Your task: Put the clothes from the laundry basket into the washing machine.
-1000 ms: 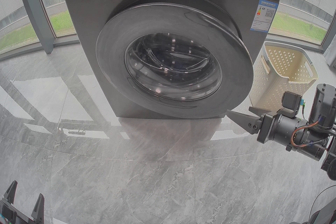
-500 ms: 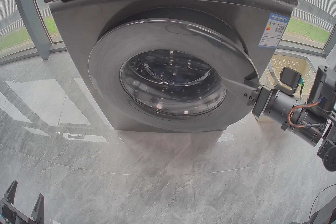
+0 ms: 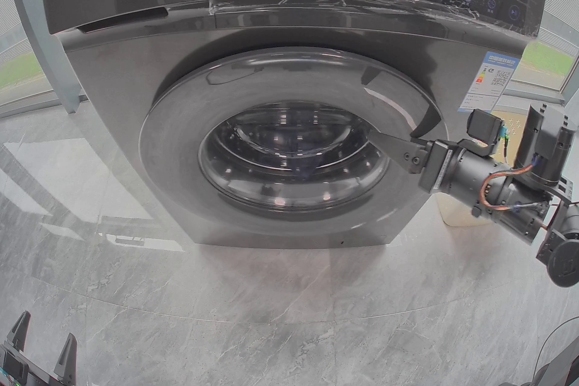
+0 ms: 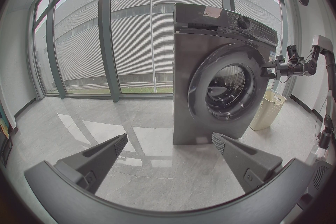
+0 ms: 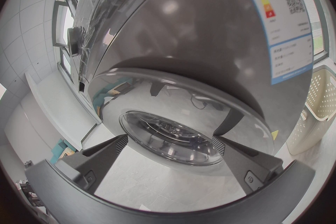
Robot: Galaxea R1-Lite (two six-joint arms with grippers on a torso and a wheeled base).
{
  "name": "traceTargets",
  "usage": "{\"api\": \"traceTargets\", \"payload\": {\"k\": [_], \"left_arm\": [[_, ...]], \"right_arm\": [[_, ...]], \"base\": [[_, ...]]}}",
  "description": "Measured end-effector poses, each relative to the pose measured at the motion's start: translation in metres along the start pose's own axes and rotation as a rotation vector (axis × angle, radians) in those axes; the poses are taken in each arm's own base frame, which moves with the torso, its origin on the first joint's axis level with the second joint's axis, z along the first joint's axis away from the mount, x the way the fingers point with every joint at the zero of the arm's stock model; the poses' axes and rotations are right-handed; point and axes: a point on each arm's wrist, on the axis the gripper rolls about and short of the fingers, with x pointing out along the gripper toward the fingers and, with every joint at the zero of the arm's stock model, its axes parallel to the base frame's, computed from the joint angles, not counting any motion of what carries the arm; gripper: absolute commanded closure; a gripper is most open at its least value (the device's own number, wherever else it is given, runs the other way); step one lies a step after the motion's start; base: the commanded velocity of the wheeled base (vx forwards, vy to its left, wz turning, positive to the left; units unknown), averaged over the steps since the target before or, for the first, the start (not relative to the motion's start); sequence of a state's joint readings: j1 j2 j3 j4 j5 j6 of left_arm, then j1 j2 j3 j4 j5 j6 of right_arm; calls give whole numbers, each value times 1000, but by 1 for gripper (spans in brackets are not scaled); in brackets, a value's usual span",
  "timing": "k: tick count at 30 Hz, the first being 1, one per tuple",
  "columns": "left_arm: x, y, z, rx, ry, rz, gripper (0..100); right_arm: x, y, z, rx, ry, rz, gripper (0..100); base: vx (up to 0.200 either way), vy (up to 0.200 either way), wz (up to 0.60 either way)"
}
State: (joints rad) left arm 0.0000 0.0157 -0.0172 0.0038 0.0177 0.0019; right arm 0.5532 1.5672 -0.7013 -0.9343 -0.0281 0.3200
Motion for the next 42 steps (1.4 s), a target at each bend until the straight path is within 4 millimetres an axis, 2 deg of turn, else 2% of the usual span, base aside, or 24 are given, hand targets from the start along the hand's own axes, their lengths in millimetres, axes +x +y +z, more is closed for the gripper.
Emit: {"api": "traceTargets", "payload": {"k": [7, 13, 16, 19, 21, 26, 31, 35, 42], "left_arm": [[0, 0, 0, -1, 0, 0, 0], [0, 0, 0, -1, -1, 0, 0], [0, 0, 0, -2, -1, 0, 0], [0, 0, 0, -3, -1, -1, 0], [0, 0, 0, -4, -1, -1, 0], [0, 0, 0, -5, -1, -1, 0], [0, 0, 0, -6, -1, -6, 0], [0, 0, 0, -9, -1, -8, 0], [0, 0, 0, -12, -1, -11, 0]], "right_arm": [[0, -4, -1, -12, -3, -15, 0], [-17, 2, -15, -59, 21, 11, 0], [-39, 7, -37, -78, 120, 58, 0], [-69, 6, -54, -103, 202, 87, 0], [-91, 4, -59, -116, 223, 108, 0], [-141, -6, -57, -130, 177, 110, 0], [-183, -19, -49, -149, 76, 47, 0], [-211, -26, -49, -169, 43, -36, 0], [-253, -34, -61, -194, -8, -241, 0]], "base": [[0, 0, 0], [0, 0, 0], [0, 0, 0], [0, 0, 0], [0, 0, 0], [0, 0, 0], [0, 0, 0], [0, 0, 0], [0, 0, 0]]}}
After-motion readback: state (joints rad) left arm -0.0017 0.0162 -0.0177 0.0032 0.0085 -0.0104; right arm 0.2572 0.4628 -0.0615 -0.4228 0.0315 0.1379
